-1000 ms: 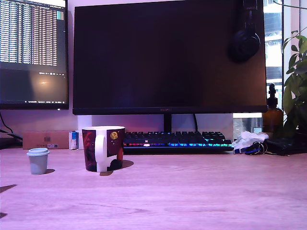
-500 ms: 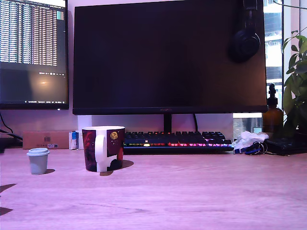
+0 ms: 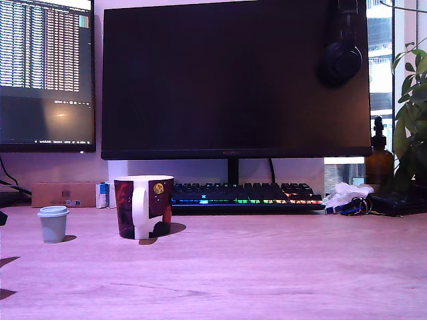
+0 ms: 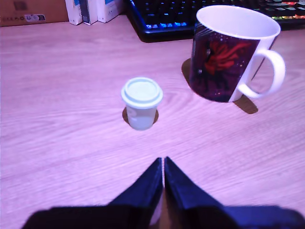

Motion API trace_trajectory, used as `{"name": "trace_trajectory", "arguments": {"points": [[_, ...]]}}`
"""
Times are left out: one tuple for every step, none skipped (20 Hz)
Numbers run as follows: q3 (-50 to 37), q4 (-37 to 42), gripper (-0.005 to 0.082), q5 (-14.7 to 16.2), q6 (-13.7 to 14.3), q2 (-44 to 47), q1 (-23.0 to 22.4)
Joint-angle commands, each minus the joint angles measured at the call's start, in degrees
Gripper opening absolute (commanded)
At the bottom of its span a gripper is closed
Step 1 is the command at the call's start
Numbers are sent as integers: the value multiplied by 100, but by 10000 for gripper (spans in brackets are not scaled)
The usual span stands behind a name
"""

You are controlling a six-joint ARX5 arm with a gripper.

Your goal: Pick up the coffee capsules on the table and drop them inside the coffee cup

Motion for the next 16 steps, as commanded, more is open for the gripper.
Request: {"name": "trace_trajectory", "arguments": {"points": [[39, 39, -10, 0, 24, 26, -24], [39, 37, -2, 0, 24, 26, -24], [39, 50, 76, 2, 24, 26, -26], [39, 63, 235, 4, 24, 26, -26], [39, 116, 417, 2, 24, 26, -24], [42, 142, 543, 0, -28, 26, -26], [42, 146, 585, 2, -17, 26, -26], [42, 144, 584, 0, -17, 26, -24], [42, 146, 584, 0, -17, 26, -26], [42, 151, 584, -2, -17, 26, -24], [42, 153, 584, -2, -17, 26, -24], [42, 155, 584, -2, -17, 26, -26], [42, 155, 584, -4, -17, 26, -24], [42, 155, 584, -4, -17, 26, -24], [42, 155, 584, -7, -17, 26, -26], [42, 155, 584, -57, -17, 26, -24]]}}
